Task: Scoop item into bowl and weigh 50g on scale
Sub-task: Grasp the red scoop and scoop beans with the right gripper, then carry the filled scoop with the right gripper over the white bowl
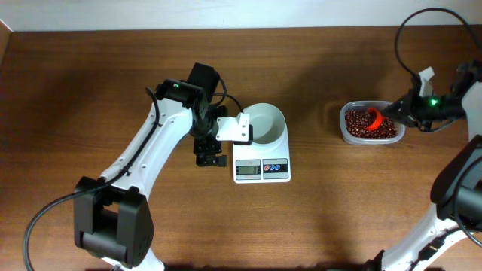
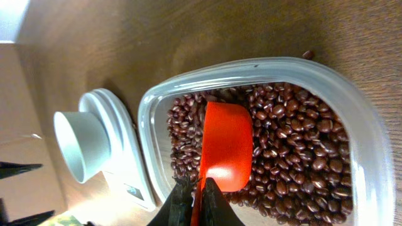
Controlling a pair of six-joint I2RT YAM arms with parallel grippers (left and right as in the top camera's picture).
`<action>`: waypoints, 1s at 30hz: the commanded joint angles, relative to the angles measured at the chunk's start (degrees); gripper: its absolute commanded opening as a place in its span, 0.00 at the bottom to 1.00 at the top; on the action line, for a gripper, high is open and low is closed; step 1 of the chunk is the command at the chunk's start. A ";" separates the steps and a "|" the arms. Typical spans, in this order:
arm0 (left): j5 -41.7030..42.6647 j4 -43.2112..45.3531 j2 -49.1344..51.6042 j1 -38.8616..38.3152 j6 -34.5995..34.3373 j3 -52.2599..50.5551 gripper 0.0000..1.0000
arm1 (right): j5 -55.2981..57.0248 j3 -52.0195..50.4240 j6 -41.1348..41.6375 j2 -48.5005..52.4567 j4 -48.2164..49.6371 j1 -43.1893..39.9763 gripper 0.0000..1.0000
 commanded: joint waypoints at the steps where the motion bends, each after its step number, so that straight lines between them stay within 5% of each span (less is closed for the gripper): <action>1: 1.05 -0.22 0.46 0.15 0.68 -0.44 0.99 | -4.22 -0.83 -1.07 0.33 0.20 -2.21 0.08; 19: 1.05 -0.22 0.46 0.15 0.68 -0.44 0.98 | -21.49 -1.42 -3.61 0.33 -3.28 -9.99 0.04; 30: 1.05 -0.22 0.46 0.15 0.68 -0.44 0.99 | -26.21 -1.42 -2.97 0.33 -5.51 -7.08 0.04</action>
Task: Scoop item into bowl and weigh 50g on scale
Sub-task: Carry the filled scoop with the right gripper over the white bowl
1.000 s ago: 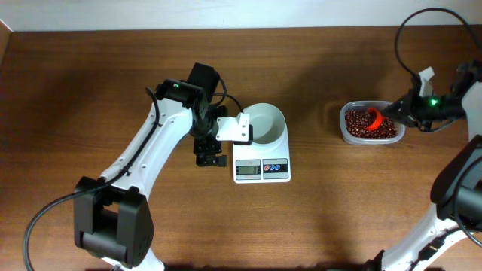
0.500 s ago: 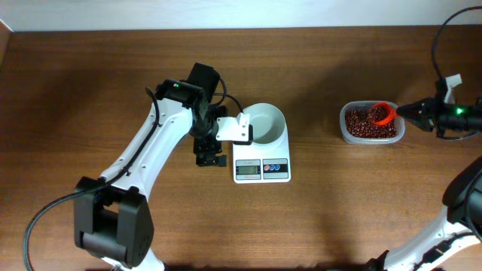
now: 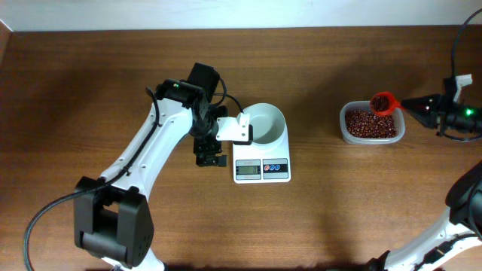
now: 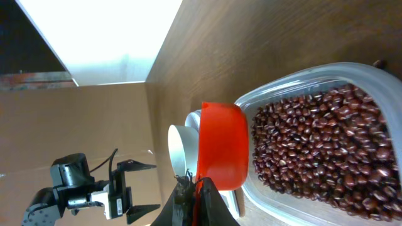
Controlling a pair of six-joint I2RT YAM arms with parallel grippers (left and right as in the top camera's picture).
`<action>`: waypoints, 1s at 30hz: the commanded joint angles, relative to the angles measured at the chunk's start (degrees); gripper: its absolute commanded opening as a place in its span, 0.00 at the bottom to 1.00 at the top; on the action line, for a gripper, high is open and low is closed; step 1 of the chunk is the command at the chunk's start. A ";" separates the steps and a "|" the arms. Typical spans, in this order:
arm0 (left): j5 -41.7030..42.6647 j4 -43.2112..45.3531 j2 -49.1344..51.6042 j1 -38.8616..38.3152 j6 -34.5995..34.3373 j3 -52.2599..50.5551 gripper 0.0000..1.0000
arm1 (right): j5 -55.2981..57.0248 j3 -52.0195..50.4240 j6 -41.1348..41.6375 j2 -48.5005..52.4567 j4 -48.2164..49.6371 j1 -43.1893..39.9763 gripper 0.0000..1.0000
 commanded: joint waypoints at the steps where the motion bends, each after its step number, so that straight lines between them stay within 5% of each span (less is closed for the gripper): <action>1: 1.07 -0.20 0.46 0.15 0.68 -0.44 0.99 | -2.38 -0.35 -0.44 0.33 -0.07 3.87 0.04; 18: 1.07 -0.22 0.46 0.15 0.68 -0.44 0.99 | -2.29 -0.35 -0.39 0.33 3.93 34.77 0.05; 30: 1.07 -0.22 0.46 0.15 0.68 -0.44 0.98 | 7.61 0.74 4.37 0.31 11.34 40.41 0.04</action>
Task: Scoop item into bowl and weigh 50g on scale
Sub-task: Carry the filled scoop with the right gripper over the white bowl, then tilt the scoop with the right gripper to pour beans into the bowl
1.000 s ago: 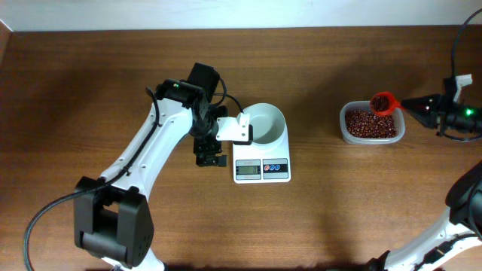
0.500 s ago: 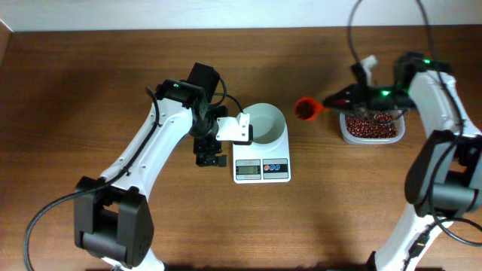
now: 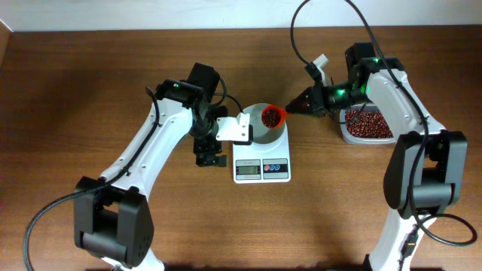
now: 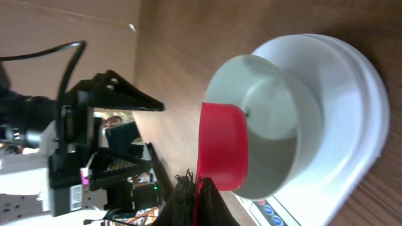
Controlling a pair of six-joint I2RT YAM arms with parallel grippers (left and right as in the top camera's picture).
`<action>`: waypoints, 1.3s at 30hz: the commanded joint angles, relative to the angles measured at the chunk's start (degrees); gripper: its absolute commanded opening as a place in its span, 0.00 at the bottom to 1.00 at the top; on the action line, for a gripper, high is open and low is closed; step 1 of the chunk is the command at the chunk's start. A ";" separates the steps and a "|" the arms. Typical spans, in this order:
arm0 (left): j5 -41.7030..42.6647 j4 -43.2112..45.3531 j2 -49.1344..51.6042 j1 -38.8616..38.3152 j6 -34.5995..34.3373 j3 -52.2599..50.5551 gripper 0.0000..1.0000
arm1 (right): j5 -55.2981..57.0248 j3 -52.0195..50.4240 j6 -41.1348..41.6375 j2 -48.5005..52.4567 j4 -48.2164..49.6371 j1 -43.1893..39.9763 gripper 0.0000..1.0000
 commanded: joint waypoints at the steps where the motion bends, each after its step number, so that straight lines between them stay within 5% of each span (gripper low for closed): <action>1: 1.05 -0.17 0.46 0.15 0.66 -0.44 0.99 | 3.48 1.33 0.42 0.31 0.04 1.70 0.04; 17: 1.05 -0.20 0.46 0.15 0.66 -0.44 0.99 | 30.60 26.16 -6.36 0.28 -16.48 8.83 0.04; 39: 1.05 -0.20 0.46 0.15 0.66 -0.44 0.99 | 52.00 31.26 -15.50 0.20 -16.22 21.62 0.04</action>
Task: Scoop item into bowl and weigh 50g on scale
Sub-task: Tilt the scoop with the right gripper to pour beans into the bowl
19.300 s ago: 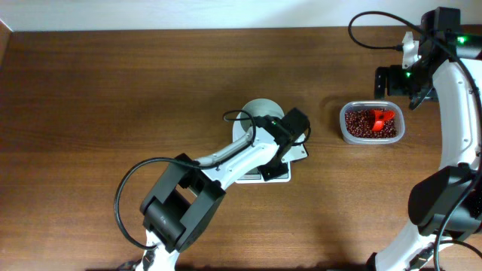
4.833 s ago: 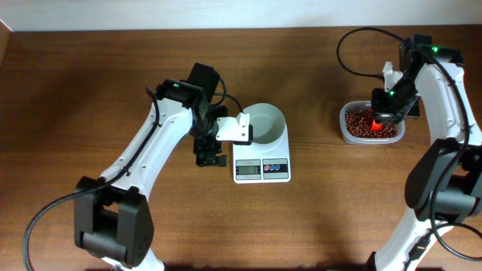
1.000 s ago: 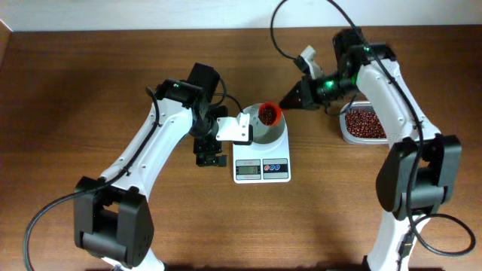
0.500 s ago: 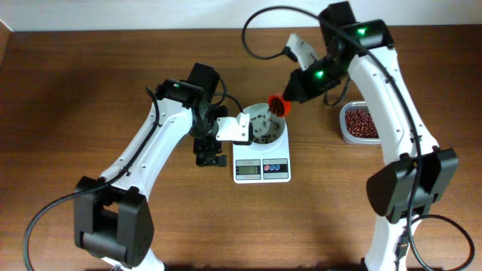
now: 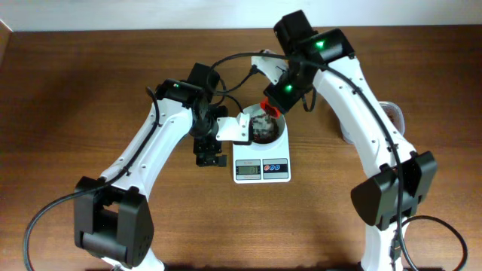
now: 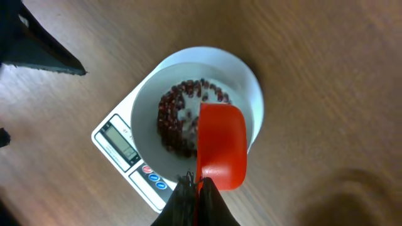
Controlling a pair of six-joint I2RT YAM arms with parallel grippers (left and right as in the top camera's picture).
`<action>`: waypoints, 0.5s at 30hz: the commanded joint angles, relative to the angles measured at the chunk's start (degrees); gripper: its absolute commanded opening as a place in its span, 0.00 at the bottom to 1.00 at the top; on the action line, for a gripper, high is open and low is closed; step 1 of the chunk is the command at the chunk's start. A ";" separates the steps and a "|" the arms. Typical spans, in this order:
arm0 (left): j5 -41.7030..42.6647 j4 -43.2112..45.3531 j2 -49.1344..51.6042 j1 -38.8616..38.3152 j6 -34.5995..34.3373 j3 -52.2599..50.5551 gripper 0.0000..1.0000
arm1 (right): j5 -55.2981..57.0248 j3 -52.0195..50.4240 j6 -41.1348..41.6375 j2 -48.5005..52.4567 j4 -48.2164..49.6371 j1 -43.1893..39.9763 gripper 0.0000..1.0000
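Note:
A white bowl (image 5: 263, 126) stands on the white kitchen scale (image 5: 261, 168) mid-table, with dark red beans (image 6: 176, 119) piled in it. My right gripper (image 6: 196, 188) is shut on the handle of a red scoop (image 6: 221, 147). The scoop hangs tipped over the bowl's rim (image 6: 251, 94), its underside toward the wrist camera; overhead, the scoop (image 5: 269, 106) sits at the bowl's far edge. The left gripper (image 5: 209, 156) rests left of the scale, fingers apart and holding nothing. The scale's display (image 6: 119, 141) is too small to read.
The clear bean container (image 5: 395, 114) at the right is mostly hidden behind my right arm; only a sliver of rim shows. Both arms crowd round the scale. Bare wood table lies to the front and far left.
The scoop was held full at the bowl's right rim over an empty bowl. Now it is tipped and beans lie in the bowl. My right wrist has turned; the left arm has not moved.
The scoop first lay dug into the beans in the container at the right. Then it was up above the container's edge, loaded. Then it was at the bowl on the scale, still full. Now its beans are in the bowl.

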 commanded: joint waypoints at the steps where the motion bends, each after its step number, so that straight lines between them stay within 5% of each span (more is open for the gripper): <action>1: 1.07 -0.20 0.46 0.15 0.68 -0.44 0.98 | 2.36 3.72 -0.72 0.17 0.61 0.87 0.04; 15: 1.07 -0.20 0.46 0.20 0.68 -0.44 0.98 | 0.35 3.93 -1.44 0.17 1.68 1.77 0.04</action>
